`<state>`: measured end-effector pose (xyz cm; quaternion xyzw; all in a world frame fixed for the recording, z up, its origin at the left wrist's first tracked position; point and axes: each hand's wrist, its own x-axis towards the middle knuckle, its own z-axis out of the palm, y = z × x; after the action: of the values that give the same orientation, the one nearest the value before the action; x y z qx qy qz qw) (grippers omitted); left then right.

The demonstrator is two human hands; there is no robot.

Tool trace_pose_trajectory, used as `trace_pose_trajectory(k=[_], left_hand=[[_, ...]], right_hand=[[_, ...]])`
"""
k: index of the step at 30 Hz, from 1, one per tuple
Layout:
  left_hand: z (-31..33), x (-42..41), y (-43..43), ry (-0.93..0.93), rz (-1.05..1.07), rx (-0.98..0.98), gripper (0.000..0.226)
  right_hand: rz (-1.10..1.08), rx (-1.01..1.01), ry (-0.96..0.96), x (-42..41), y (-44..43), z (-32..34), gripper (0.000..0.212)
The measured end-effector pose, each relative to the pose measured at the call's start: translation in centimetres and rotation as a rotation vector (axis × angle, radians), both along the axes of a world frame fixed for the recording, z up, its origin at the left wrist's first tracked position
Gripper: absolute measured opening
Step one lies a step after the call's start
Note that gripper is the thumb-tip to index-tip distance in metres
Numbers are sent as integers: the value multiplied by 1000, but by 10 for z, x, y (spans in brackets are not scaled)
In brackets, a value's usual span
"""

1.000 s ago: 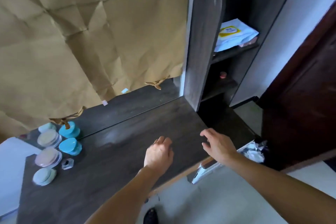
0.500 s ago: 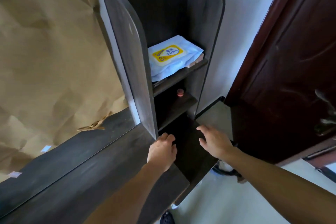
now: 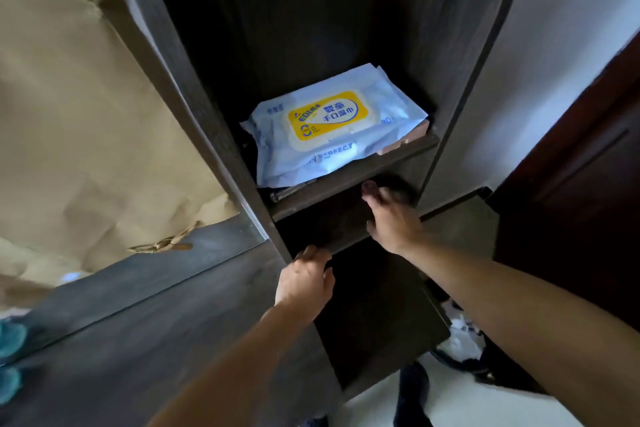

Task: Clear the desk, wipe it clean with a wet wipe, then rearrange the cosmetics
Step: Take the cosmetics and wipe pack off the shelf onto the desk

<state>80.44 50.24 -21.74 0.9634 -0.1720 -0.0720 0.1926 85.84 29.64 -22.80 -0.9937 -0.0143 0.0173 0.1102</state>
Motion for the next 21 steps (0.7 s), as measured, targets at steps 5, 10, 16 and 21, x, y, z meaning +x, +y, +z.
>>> trace_pose_trajectory(k=[5, 10, 16, 21], left_hand=[[-2, -6, -14, -19, 216, -13, 25], [-7, -28, -27, -19, 333, -16, 24], [-8, -39, -36, -39, 396, -2, 24], [-8, -50, -31, -39, 408, 22, 26]], right_hand=[[84, -44, 107, 52, -10, -15, 58], [145, -15, 130, 60, -18, -31, 44], [296, 72, 20, 48, -31, -42, 29], [396, 126, -1, 15, -29, -35, 18]])
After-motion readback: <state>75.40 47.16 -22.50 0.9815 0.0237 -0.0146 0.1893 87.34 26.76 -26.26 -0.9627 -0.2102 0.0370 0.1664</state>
